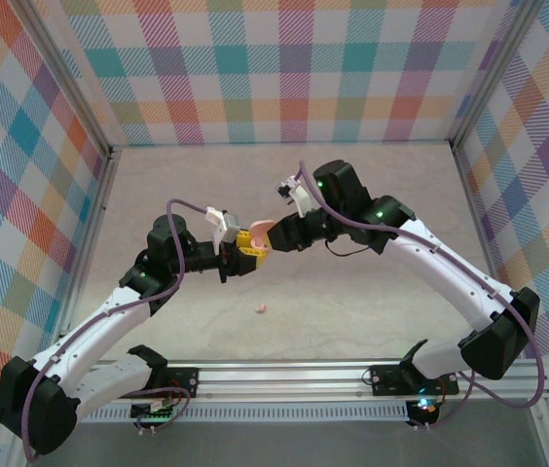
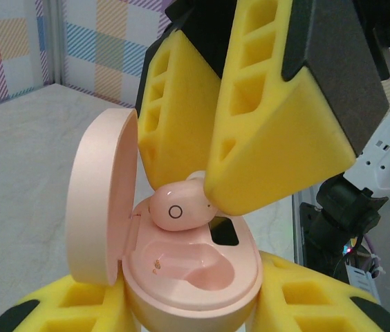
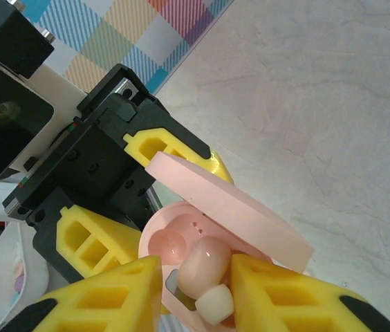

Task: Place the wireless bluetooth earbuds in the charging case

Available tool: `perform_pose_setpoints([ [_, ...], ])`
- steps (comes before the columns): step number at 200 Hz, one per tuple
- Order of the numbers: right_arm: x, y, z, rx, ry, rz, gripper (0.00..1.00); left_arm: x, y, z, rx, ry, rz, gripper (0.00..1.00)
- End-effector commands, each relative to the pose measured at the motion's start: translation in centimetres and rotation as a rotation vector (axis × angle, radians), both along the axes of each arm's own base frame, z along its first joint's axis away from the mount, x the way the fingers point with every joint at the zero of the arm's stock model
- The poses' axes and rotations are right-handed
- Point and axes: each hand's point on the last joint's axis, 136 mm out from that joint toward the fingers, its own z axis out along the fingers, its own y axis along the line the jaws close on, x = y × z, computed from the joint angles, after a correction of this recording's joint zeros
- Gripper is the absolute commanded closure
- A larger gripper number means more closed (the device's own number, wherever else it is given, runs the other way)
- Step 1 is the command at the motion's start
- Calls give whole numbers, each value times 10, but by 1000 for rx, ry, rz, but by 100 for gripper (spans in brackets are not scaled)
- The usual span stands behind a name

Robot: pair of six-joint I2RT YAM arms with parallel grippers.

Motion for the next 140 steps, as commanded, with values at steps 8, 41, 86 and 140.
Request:
perform_pose_setpoints([
  [8,0,-4,9,-16,-19,-17,63,-11,-3,22,-41,-90,-42,95],
  [41,-1,-6,14,-9,-15,-25,63,-11,-3,22,-41,-91,-42,95],
  [86,2,-10,19,-12,-29,-61,60,-11,-3,23,-42,-93,-43,95],
  [140,7,-20,34,-13,-80,-120,59,-12,-3,22,-41,-92,-42,95],
])
